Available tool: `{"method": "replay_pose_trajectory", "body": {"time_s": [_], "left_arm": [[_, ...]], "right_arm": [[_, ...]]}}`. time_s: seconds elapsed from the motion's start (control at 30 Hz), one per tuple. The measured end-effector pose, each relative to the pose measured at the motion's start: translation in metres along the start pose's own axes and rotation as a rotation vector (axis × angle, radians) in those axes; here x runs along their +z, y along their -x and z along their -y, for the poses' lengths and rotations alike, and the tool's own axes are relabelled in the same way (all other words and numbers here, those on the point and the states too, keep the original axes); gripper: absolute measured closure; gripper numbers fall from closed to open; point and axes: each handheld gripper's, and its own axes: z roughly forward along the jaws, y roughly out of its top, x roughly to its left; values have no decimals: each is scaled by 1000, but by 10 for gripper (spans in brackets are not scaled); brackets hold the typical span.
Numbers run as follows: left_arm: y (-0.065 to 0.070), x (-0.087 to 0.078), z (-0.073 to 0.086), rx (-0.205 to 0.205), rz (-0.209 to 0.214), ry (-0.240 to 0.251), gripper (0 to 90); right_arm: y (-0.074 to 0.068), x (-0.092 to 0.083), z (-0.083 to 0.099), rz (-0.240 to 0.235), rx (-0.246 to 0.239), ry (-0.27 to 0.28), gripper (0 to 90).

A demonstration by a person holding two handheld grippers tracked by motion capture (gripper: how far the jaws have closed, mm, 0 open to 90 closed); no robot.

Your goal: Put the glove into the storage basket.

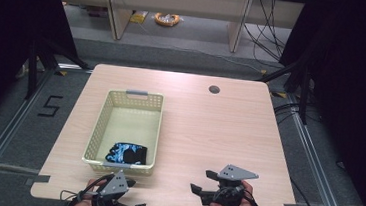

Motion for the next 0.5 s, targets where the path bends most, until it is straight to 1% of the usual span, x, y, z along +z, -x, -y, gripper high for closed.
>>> {"method": "replay_pose_trajectory", "body": {"time_s": [0.03, 0.07, 0.1, 0.13, 0.17, 0.2, 0.23, 0.27, 0.3, 0.33, 0.37, 0.4, 0.43, 0.47, 0.5], "left_arm": [[0, 0, 0, -1, 0, 2, 207], [0, 0, 1, 2, 1, -1, 206], [0, 0, 1, -6, 0, 0, 205], [0, 0, 1, -6, 0, 0, 203], [3, 2, 3, -43, 4, 10, 202], [3, 2, 4, -47, 10, 11, 200], [2, 2, 4, -33, 4, -3, 198], [3, 4, 5, -52, 9, 6, 195], [3, 4, 5, -35, 10, 7, 194], [3, 4, 5, -14, 12, -3, 193], [3, 4, 6, -33, 12, -14, 192], [4, 4, 6, -38, 18, -9, 188], [6, 5, 7, -49, 20, -3, 183], [5, 5, 7, -21, 20, -7, 180], [4, 4, 7, -7, 22, -21, 179]], "right_arm": [[-2, -1, 2, 0, 18, -7, 258], [0, -1, 4, -3, 1, -2, 257], [-2, -3, 6, 6, 15, -16, 254], [-3, -4, 7, 7, 18, -23, 247], [-1, -3, 10, 8, -4, -15, 243], [-5, -5, 11, 11, 38, -26, 243], [-2, -5, 13, 8, -7, -14, 241], [-4, -6, 14, 22, 1, -21, 238], [-3, -6, 16, 17, -7, -15, 234], [-3, -7, 17, 25, -15, -21, 232], [-6, -9, 18, 28, 3, -31, 230], [-8, -10, 20, 36, 15, -46, 227], [-5, -9, 21, 40, -43, -27, 225], [-7, -11, 22, 44, -32, -45, 221], [-8, -11, 23, 54, -37, -46, 219]]}}
